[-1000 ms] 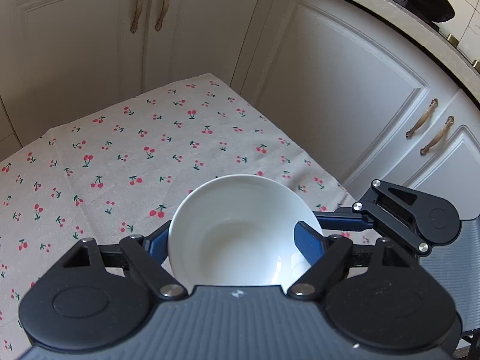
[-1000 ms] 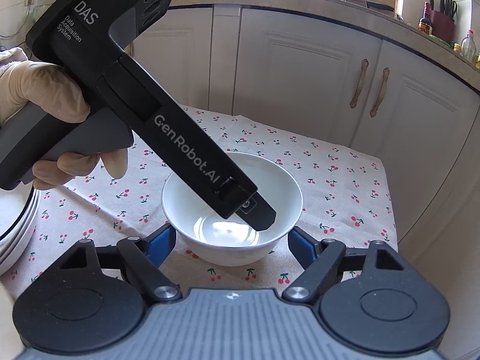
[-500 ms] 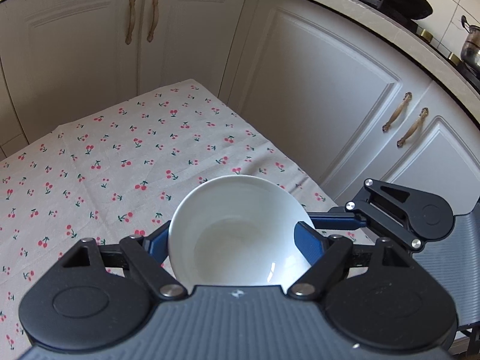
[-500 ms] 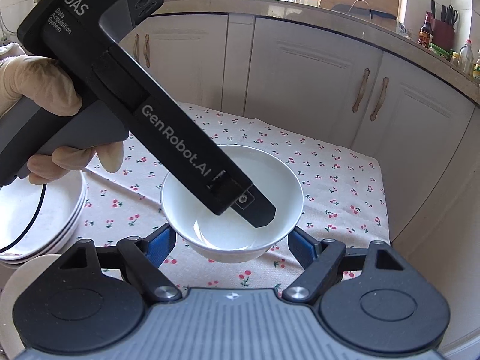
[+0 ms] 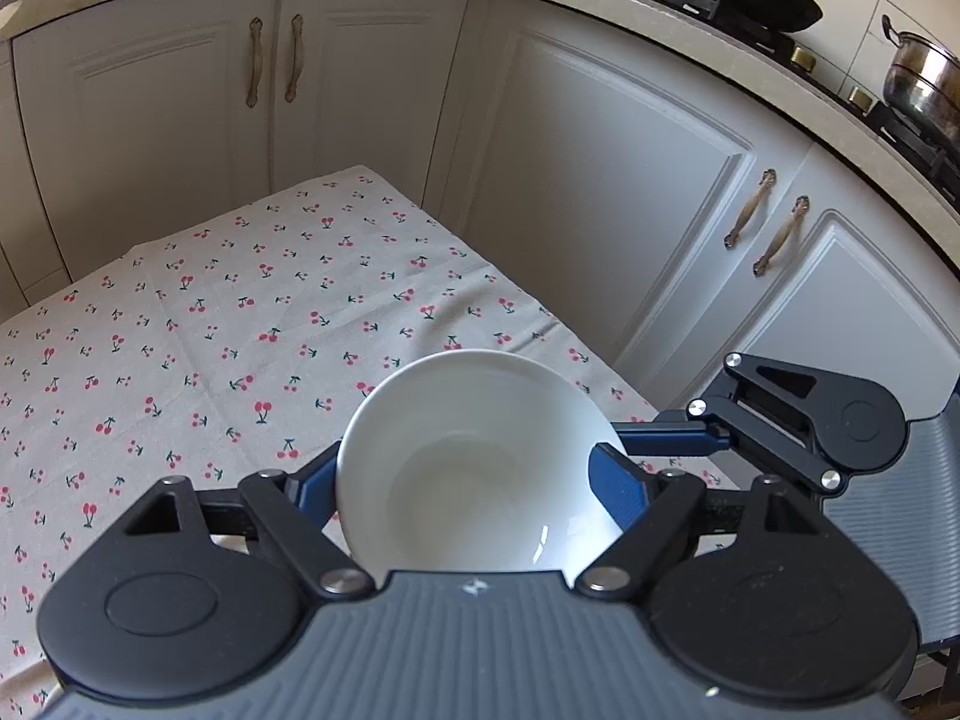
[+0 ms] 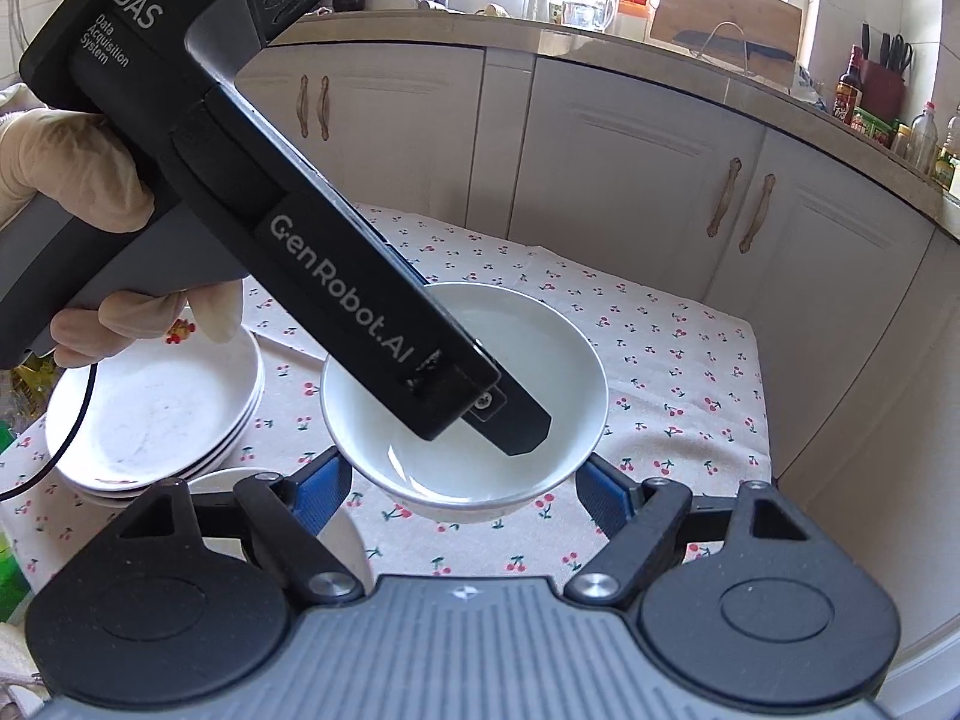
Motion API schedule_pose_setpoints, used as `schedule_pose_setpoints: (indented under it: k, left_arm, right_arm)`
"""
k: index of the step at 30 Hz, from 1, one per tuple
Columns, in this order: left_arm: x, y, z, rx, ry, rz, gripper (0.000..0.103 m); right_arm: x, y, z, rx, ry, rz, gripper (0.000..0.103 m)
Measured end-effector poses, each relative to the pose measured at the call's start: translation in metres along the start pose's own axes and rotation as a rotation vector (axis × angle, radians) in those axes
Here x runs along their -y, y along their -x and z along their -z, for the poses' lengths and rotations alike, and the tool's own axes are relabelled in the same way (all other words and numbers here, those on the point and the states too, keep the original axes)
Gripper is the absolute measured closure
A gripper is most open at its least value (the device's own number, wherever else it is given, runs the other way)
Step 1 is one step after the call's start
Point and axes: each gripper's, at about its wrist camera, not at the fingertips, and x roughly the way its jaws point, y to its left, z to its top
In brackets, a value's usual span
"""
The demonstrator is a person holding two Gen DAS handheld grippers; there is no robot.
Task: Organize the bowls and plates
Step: 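Lift and carry the bowls with the left gripper toward the last bowl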
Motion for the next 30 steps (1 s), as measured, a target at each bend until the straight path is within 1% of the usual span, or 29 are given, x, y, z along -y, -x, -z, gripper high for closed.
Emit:
schedule_pose_setpoints:
  k: [8, 15, 22, 30]
  left_arm:
    - [0.015, 0.024, 0.017, 0.016, -0.002, 0.0, 0.019]
    - [0.026, 0.038, 0.035, 0.015, 0.006, -0.01, 0.019]
    - [0.033, 0.044, 0.051, 0.001, 0.014, -0.021, 0.019]
    - [0.031, 0.044, 0.067, -0.01, 0.036, -0.021, 0.019]
  right_arm:
    - [-0.021, 0.023, 0.006, 0.008, 0.019, 0.011, 0.018]
    - [-0.033, 0.037, 0.013, 0.012, 0.017, -0.008, 0.018]
    - [-0.045, 0.043, 0.021, 0.002, 0.025, -0.023, 0.018]
    - [-0.055, 0.043, 0.029, -0.013, 0.024, -0.044, 0.018]
